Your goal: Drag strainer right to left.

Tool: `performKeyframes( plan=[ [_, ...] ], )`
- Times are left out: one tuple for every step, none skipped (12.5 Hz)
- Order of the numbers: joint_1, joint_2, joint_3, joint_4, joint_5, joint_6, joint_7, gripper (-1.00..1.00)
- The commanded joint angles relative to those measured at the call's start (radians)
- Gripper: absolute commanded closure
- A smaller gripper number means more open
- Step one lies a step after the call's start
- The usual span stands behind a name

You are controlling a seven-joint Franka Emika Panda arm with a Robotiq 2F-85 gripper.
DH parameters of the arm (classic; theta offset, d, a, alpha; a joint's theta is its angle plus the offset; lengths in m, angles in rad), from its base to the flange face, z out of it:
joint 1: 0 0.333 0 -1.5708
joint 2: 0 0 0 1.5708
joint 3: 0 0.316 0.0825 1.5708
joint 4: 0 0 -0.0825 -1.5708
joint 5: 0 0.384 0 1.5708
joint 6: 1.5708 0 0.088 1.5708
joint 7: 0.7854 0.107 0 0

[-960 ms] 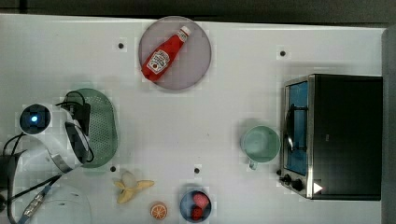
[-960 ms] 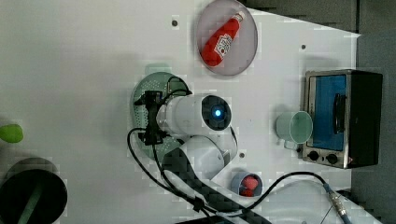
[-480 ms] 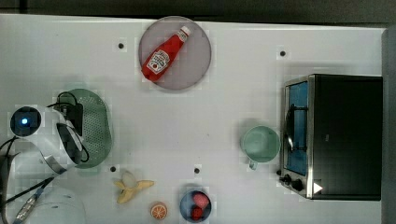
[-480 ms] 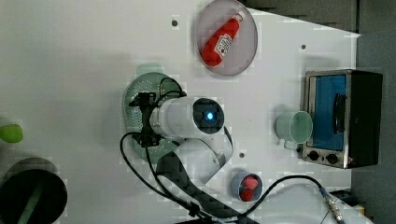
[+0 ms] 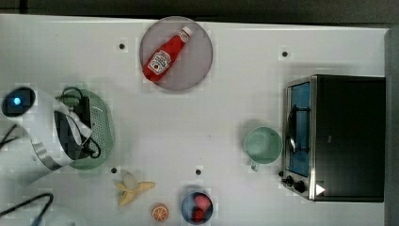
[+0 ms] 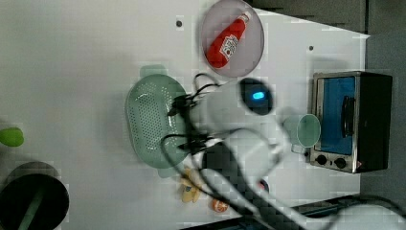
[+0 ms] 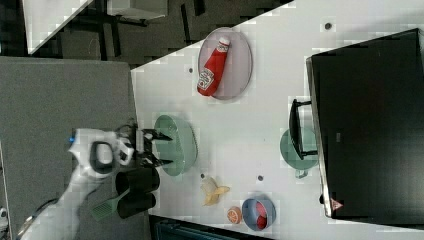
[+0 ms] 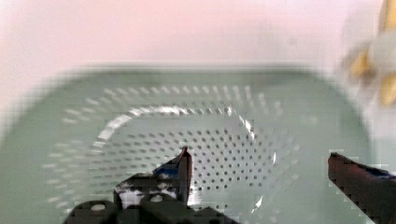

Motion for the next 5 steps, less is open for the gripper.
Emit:
performKeyframes(
  plan=[
    [-0.038, -0.244, -0.161, 0.048, -0.013, -0.104, -0.365, -1.0],
    [-0.044, -0.308, -0.221, 0.051, -0.032, -0.163, -0.475, -1.0],
    [-0.05, -0.369, -0.282, 0.056, -0.053, -0.207, -0.569, -1.0],
    [-0.056, -0.426, -0.343, 0.057, -0.08, -0.248, -0.644, -1.0],
    [-0.061, -0.48, -0.4, 0.057, -0.115, -0.29, -0.715, -1.0]
  ],
)
